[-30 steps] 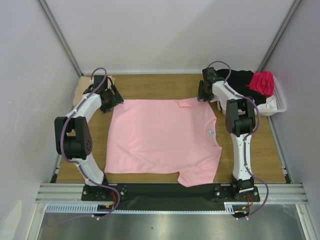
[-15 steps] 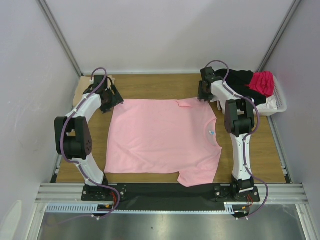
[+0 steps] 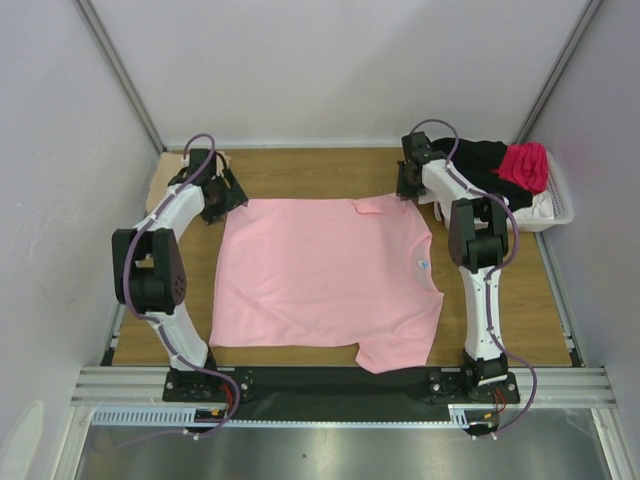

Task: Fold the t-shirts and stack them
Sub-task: Flatten the tshirt out

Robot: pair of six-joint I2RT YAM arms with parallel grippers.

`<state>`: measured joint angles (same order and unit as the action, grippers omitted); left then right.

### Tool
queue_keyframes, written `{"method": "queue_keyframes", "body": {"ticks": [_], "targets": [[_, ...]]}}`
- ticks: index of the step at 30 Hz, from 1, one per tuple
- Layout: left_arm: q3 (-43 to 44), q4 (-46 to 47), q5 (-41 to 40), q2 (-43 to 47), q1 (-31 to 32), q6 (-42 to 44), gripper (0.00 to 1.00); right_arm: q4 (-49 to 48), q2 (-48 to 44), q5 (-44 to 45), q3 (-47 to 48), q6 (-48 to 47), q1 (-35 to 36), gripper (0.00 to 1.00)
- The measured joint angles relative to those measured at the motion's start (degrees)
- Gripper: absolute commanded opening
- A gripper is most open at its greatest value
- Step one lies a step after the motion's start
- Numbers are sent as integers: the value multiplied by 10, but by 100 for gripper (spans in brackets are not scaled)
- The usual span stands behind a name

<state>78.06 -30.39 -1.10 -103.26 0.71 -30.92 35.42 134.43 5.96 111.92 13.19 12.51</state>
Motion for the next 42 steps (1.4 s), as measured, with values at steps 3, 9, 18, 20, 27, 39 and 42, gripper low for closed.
{"method": "queue_keyframes", "body": {"ticks": [3, 9, 18, 20, 27, 39, 42], "targets": [[24, 3, 0, -23, 0, 0, 81, 2, 0, -21, 10, 9, -2, 0], [108, 23, 0, -82, 0, 6, 80, 8, -1, -60, 19, 37, -9, 0], [174, 42, -28, -157, 0, 24, 77, 19, -1, -97, 20, 63, -18, 0], [180, 42, -36, -173, 0, 26, 76, 23, -1, -100, 22, 64, -19, 0], [189, 39, -71, -210, 0, 31, 76, 37, -12, -114, 29, 72, -23, 0], [228, 32, -86, -253, 0, 30, 72, 44, -20, -121, 40, 78, -23, 0], [228, 31, -87, -256, 0, 30, 68, 46, -20, -124, 40, 79, -24, 0]]}}
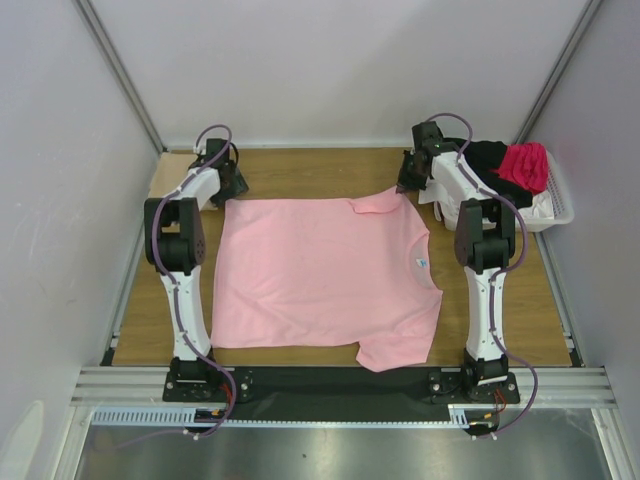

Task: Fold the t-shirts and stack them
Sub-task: Flatten the tshirt out

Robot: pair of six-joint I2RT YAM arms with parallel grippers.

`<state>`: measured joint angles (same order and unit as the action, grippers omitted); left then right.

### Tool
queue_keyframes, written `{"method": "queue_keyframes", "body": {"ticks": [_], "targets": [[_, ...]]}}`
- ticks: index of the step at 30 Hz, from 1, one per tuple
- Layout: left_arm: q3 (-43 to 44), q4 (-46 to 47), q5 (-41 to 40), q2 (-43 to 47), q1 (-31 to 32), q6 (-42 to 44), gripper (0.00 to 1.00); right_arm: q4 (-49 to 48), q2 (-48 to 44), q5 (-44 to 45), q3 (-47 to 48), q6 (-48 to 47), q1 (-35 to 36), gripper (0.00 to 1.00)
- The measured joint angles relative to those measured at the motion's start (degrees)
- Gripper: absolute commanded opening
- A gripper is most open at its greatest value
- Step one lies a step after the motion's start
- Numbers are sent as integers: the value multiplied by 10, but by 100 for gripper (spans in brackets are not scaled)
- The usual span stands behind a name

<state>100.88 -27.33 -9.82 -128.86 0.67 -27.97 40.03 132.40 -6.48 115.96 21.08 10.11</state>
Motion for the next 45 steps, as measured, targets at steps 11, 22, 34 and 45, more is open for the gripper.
{"method": "queue_keyframes", "body": {"ticks": [11, 22, 34, 45], "targets": [[6, -3, 6, -4, 0, 2, 27, 2, 0, -5, 0, 8, -5, 0], [6, -1, 10, -4, 0, 11, 0, 3, 0, -14, 2, 12, -7, 0], [-76, 79, 35, 49, -1, 80, 35, 4, 0, -56, 17, 29, -21, 4], [-26, 24, 20, 52, -1, 70, 68, 5, 0, -61, 18, 29, -21, 5]]}}
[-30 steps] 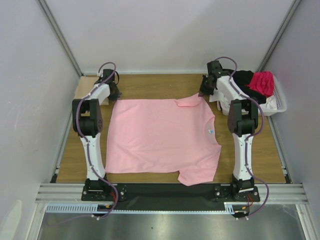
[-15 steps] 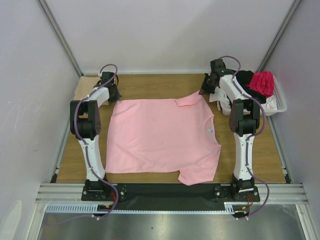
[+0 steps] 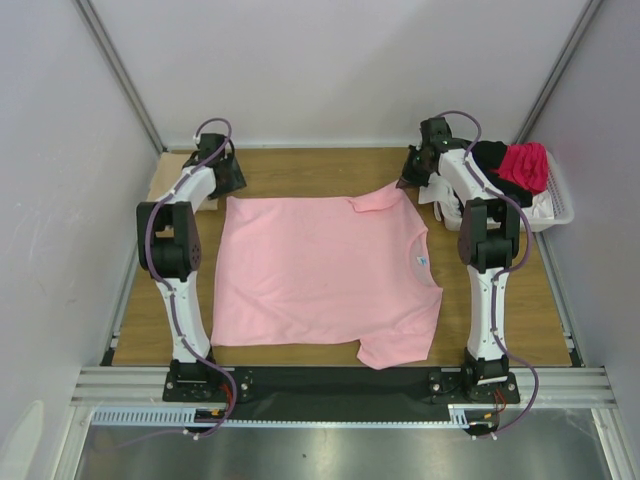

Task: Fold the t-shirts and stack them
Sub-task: Flatten the tshirt out

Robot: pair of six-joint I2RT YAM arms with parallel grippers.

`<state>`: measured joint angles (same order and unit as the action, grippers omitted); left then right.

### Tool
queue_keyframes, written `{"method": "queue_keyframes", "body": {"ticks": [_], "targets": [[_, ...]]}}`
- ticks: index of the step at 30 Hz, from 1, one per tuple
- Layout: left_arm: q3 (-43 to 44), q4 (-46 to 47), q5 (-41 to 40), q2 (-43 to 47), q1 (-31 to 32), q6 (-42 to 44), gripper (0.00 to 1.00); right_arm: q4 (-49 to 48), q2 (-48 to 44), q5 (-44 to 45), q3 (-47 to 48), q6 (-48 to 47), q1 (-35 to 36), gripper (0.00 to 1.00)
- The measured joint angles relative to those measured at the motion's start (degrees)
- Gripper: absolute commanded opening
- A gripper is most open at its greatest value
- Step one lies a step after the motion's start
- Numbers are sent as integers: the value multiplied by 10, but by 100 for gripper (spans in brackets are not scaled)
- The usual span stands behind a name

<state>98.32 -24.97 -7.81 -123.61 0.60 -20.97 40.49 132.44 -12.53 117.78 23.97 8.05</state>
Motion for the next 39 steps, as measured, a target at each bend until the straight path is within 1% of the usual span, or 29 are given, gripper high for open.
{"method": "queue_keyframes", "body": {"ticks": [7, 8, 12, 14, 26, 34, 36, 39], "targets": [[0, -43, -27, 0, 0, -1, 60, 0, 0, 0, 0, 0, 0, 5], [0, -50, -31, 0, 0, -2, 58, 0, 0, 0, 0, 0, 0, 5], [0, -60, -45, -1, -1, -2, 56, 0, 0, 0, 0, 0, 0, 5], [0, -60, -45, -3, -4, -2, 53, 0, 0, 0, 0, 0, 0, 5], [1, -50, -17, -27, -25, 6, 49, 2, 0, 0, 0, 0, 0, 5], [2, -25, 12, -28, -25, 12, 52, 4, 0, 1, 0, 1, 0, 5], [2, -17, 20, -28, -25, 16, 51, 4, 0, 0, 0, 1, 0, 4], [2, -11, 26, -28, -25, 16, 47, 4, 0, 1, 0, 2, 0, 4]]}}
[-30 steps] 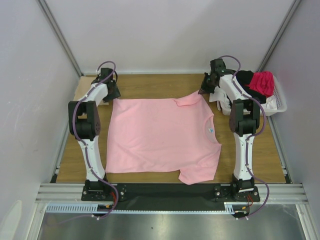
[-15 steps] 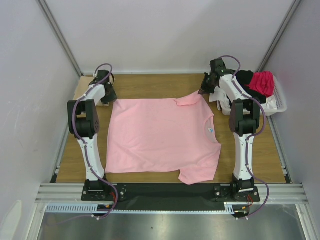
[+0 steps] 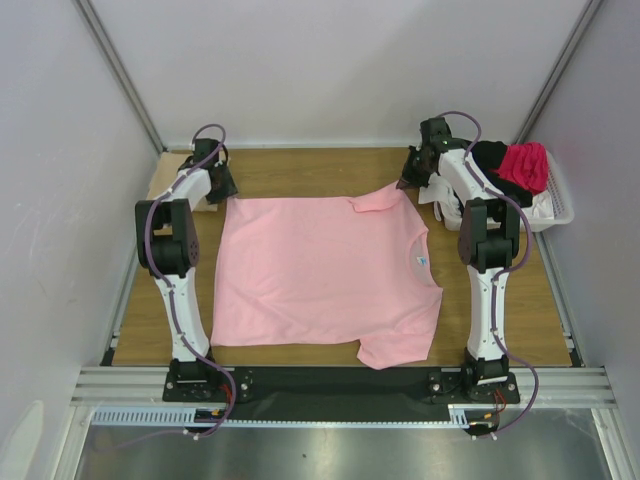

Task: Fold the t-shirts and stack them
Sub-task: Flatten the tshirt out

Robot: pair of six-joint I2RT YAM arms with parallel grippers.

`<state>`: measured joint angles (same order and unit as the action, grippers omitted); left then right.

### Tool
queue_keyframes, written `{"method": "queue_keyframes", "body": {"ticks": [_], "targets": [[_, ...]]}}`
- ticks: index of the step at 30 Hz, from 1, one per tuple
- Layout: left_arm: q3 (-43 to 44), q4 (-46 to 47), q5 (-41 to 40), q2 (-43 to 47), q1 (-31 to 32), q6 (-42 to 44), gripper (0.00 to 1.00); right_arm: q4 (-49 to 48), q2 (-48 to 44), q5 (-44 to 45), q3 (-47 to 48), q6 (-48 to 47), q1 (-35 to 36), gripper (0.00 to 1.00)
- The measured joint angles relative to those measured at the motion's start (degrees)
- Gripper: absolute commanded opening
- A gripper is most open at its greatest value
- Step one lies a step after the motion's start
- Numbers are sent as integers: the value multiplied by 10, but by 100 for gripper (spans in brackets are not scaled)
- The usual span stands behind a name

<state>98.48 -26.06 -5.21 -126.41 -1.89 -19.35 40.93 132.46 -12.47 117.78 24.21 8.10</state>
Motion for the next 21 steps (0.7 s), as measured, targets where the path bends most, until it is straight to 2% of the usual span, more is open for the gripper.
{"method": "queue_keyframes", "body": {"ticks": [21], "targets": [[-10, 2, 9, -1, 0, 4, 40, 5, 0, 6, 0, 2, 0, 4]]}}
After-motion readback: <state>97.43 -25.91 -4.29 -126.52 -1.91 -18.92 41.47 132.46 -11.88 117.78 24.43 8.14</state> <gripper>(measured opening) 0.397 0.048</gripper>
